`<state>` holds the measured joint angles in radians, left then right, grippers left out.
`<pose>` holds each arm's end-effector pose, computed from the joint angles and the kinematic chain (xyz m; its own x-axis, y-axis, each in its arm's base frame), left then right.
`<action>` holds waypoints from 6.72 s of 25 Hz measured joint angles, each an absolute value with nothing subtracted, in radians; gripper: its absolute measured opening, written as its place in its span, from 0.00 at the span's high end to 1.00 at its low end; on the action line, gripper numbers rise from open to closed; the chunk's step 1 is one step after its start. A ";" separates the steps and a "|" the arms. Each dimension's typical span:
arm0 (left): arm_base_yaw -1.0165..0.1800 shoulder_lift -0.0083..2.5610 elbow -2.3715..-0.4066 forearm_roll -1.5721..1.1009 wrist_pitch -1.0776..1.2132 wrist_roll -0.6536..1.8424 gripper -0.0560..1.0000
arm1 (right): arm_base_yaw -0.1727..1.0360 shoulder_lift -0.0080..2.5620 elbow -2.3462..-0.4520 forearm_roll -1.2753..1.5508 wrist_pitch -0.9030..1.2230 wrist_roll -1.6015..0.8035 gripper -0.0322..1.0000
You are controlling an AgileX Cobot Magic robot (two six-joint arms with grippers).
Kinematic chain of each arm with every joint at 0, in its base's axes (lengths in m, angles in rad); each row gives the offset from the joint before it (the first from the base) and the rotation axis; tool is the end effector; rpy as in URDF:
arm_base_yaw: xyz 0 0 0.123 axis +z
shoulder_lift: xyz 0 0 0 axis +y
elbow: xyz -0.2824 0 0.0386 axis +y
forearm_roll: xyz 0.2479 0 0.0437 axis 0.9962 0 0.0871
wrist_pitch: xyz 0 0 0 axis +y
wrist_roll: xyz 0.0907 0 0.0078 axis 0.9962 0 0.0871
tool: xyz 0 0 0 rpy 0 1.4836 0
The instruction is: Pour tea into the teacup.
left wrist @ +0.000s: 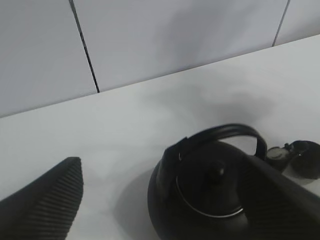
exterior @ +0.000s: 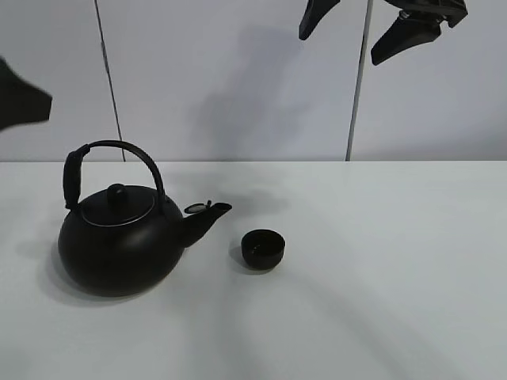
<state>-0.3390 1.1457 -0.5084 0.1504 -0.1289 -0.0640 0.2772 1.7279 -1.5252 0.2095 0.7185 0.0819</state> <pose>0.2134 -0.0771 0.2464 -0.3557 0.2156 -0.9094 0.3807 0.9221 0.0697 0.3767 0.1201 0.3226 -0.7709 0.0261 -0.6365 -0.1822 0.9484 0.2595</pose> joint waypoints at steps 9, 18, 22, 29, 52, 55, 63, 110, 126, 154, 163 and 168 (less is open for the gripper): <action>-0.243 1.468 -0.302 0.140 -0.782 -0.064 0.38 | 0.277 1.734 -1.525 0.210 0.646 0.082 0.36; -0.242 1.729 -0.302 0.137 -1.094 -0.024 0.38 | 0.277 1.734 -1.525 0.213 0.628 0.082 0.36; -0.242 1.780 -0.313 0.137 -1.130 -0.022 0.38 | 0.277 1.734 -1.525 0.213 0.628 0.082 0.36; -0.242 1.790 -0.358 0.139 -1.106 -0.019 0.38 | 0.277 1.734 -1.525 0.214 0.628 0.082 0.36; -0.242 1.790 -0.402 0.141 -1.006 0.000 0.38 | 0.277 1.734 -1.525 0.214 0.628 0.082 0.36; -0.242 1.795 -0.402 0.141 -1.009 0.000 0.38 | 0.277 1.734 -1.525 0.214 0.627 0.082 0.36; -0.242 1.859 -0.404 0.140 -1.101 0.000 0.38 | 0.277 1.734 -1.525 0.214 0.627 0.082 0.36; -0.245 1.858 -0.487 0.206 -1.013 0.030 0.85 | 0.277 1.734 -1.525 0.214 0.627 0.082 0.36; -0.346 1.835 -0.692 0.226 -0.769 0.064 0.85 | 0.277 1.734 -1.525 0.214 0.617 0.082 0.36; -0.366 1.941 -0.867 0.275 -0.635 0.151 0.86 | 0.277 1.734 -1.525 0.214 0.605 0.082 0.36; -0.366 1.941 -0.870 0.274 -0.636 0.198 0.86 | 0.277 1.734 -1.525 0.214 0.605 0.082 0.36; -0.366 1.941 -0.871 0.273 -0.639 0.213 0.86 | 0.277 1.734 -1.525 0.214 0.605 0.082 0.36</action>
